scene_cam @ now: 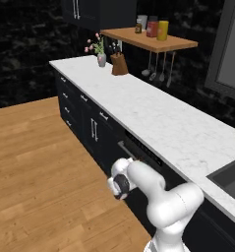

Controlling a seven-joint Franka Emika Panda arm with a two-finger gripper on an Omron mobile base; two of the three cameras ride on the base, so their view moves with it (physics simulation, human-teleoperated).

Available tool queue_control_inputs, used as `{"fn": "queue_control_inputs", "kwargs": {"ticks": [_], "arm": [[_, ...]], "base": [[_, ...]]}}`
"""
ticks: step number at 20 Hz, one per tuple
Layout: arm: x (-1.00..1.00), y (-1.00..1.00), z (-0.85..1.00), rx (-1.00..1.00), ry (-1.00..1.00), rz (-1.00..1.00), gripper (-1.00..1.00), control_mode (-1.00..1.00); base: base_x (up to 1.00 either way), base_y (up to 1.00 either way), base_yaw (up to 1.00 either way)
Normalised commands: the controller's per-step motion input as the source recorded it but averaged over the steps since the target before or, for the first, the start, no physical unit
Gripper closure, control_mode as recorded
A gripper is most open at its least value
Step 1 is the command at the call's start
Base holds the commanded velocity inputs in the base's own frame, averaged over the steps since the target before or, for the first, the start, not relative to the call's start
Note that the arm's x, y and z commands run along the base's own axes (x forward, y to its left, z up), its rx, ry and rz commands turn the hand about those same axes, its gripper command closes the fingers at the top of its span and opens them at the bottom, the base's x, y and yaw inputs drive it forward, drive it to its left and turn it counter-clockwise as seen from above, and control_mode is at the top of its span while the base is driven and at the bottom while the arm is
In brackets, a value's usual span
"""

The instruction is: Pick up the cup and bowl from the counter, place them in the dishwasher, and close the dishwasher door.

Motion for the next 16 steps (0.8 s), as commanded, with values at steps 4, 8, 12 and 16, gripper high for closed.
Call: {"fn": "queue_control_inputs", "kwargs": {"ticks": [4,8,12,16], "arm": [[0.56,-0.67,-0.22,-0.44,0.00,-0.20,-1.00,-1.00],[0.59,-0.72,-0.16,-0.42,0.00,-0.19,-1.00,-1.00],[0.51,-0.71,-0.01,-0.34,0.03,-0.18,-1.00,-1.00],[0.52,-0.82,0.22,-0.17,0.01,-0.14,-1.00,-1.00]], "base": [[0.00,0.00,0.00],[0.00,0.00,0.00],[0.00,0.00,0.00],[0.00,0.00,0.00]]}}
